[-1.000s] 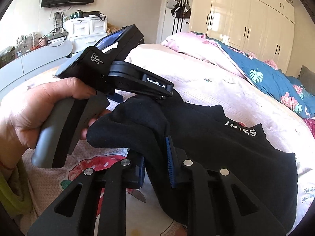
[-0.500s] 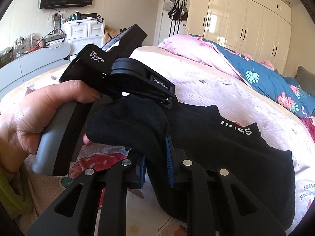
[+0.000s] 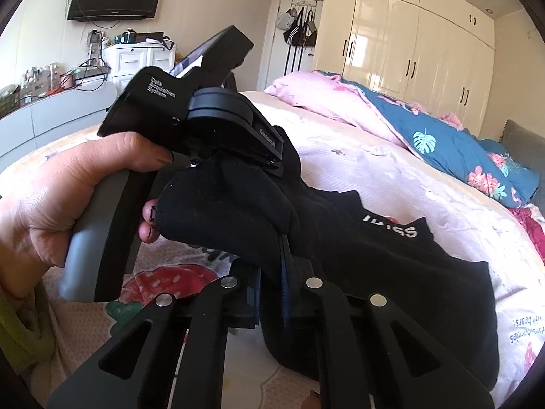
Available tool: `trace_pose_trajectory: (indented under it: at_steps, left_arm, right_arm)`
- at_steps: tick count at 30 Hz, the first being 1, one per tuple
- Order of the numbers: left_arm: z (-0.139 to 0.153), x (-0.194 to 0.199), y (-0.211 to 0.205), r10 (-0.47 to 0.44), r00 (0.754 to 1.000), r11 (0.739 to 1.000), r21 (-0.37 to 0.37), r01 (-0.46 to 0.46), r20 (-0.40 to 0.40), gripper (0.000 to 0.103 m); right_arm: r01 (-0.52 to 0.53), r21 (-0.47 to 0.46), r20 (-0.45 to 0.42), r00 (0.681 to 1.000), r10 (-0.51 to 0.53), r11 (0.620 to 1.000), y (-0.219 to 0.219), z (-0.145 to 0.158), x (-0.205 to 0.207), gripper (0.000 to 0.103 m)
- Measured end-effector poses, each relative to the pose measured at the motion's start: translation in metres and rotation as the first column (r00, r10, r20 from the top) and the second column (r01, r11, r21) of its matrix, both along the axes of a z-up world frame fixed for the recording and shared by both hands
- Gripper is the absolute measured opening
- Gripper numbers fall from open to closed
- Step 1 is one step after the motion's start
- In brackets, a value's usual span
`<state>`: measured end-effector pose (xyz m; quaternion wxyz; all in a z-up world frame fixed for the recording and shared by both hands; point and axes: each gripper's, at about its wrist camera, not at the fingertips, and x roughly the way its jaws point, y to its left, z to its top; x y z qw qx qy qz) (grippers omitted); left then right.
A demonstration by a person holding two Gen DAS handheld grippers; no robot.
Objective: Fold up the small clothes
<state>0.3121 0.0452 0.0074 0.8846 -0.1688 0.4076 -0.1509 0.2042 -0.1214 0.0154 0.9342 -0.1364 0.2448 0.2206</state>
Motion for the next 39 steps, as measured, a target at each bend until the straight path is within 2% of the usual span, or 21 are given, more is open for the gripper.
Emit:
trace_pose_trajectory:
  at_steps: [7,15,18,22,27,31,36,39]
  left_arm:
    - [0.022,-0.016,-0.014,-0.008,0.998,1.000,-0.021,0.009,0.060,0.008]
    - [0.050,-0.031,-0.046,-0.012,0.996,0.996,-0.090,0.021,0.093,0.008]
    - [0.062,-0.032,-0.068,-0.031,0.995,0.997,-0.070,0.038,0.097,0.008]
    - [0.075,-0.033,-0.098,-0.060,0.993,0.997,-0.035,0.064,0.103,0.008]
    - [0.081,-0.030,-0.131,-0.087,0.993,0.996,-0.003,0.088,0.083,0.008]
    - [0.081,-0.031,-0.155,-0.109,0.992,0.994,0.021,0.108,0.064,0.008]
    - [0.076,-0.030,-0.181,-0.138,0.990,0.990,0.048,0.136,0.039,0.008]
    - [0.072,-0.029,-0.195,-0.154,0.988,0.986,0.066,0.152,0.026,0.008]
  right_arm:
    - [0.047,0.041,0.028,0.998,-0.048,0.998,-0.021,0.013,-0.010,0.007]
    - [0.122,0.127,0.011,0.992,-0.124,0.984,-0.058,0.017,-0.025,0.007]
    - [0.158,0.172,-0.005,0.987,-0.160,0.972,-0.075,0.020,-0.028,0.006]
    - [0.207,0.263,-0.062,0.978,-0.198,0.942,-0.101,0.024,-0.028,0.006]
    - [0.262,0.327,-0.113,0.965,-0.238,0.908,-0.126,0.026,-0.028,0.006]
    - [0.317,0.398,-0.190,0.947,-0.260,0.861,-0.153,0.024,-0.028,0.006]
    - [0.366,0.427,-0.230,0.928,-0.292,0.827,-0.176,0.021,-0.034,0.006]
    - [0.409,0.472,-0.301,0.907,-0.293,0.781,-0.195,0.016,-0.033,0.006]
